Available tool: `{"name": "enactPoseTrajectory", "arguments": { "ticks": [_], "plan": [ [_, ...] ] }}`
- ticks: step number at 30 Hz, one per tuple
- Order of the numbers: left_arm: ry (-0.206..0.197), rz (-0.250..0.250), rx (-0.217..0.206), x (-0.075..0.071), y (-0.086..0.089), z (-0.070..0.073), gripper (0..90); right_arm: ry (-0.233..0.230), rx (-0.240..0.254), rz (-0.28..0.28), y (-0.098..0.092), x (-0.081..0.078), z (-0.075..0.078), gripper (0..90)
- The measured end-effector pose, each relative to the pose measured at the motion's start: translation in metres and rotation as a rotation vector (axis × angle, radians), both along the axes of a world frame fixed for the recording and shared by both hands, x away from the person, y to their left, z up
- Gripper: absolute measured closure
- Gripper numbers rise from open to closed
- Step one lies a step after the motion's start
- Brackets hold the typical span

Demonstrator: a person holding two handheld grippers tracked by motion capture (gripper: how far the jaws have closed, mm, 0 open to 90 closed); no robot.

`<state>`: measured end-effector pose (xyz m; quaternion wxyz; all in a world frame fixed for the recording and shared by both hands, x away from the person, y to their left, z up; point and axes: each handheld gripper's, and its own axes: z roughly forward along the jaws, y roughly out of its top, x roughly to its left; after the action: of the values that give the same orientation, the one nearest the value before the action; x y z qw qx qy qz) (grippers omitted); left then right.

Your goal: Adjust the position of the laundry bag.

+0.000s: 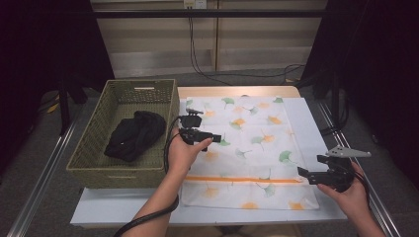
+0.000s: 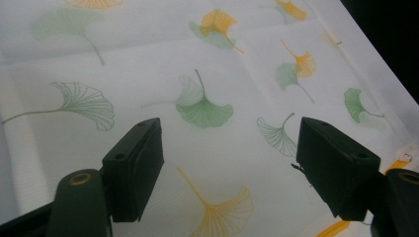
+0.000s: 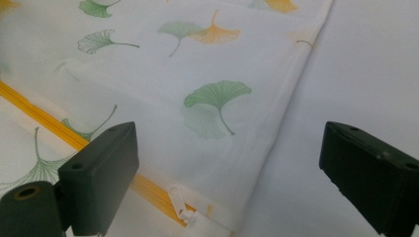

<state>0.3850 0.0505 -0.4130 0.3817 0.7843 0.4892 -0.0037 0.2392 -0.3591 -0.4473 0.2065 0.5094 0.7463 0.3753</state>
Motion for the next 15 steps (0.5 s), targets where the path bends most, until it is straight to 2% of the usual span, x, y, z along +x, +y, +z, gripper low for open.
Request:
{"name": "enactPoseTrajectory", "arguments": {
  "ticks": [3,4,6,7,8,9,15],
  "plan": [
    [0.012,-0.018,-0.022,-0.001,-0.003,-0.005,25.5,0.001,0.011,0.004,-0.001,-0.002,0.000,8.0],
    [0.009,-0.033,-0.024,-0.002,-0.003,-0.006,25.5,0.001,0.011,0.004,-0.001,-0.002,0.000,8.0],
    [-0.004,-0.026,-0.036,-0.005,-0.007,-0.007,24.3,0.004,0.015,0.010,-0.002,-0.003,-0.001,8.0],
    [0.000,-0.046,-0.033,-0.005,-0.007,-0.008,24.3,0.004,0.015,0.010,-0.002,-0.003,-0.001,8.0],
    [0.003,-0.035,-0.058,-0.007,-0.010,-0.009,22.6,0.006,0.019,0.004,-0.001,-0.003,-0.001,8.0],
    [-0.001,-0.050,-0.049,-0.008,-0.011,-0.009,22.0,0.008,0.025,0.004,-0.002,-0.002,-0.001,8.0],
    [0.008,-0.099,-0.076,-0.013,-0.020,-0.016,19.9,0.023,0.041,0.006,-0.001,0.002,-0.002,8.0]
  ]
}}
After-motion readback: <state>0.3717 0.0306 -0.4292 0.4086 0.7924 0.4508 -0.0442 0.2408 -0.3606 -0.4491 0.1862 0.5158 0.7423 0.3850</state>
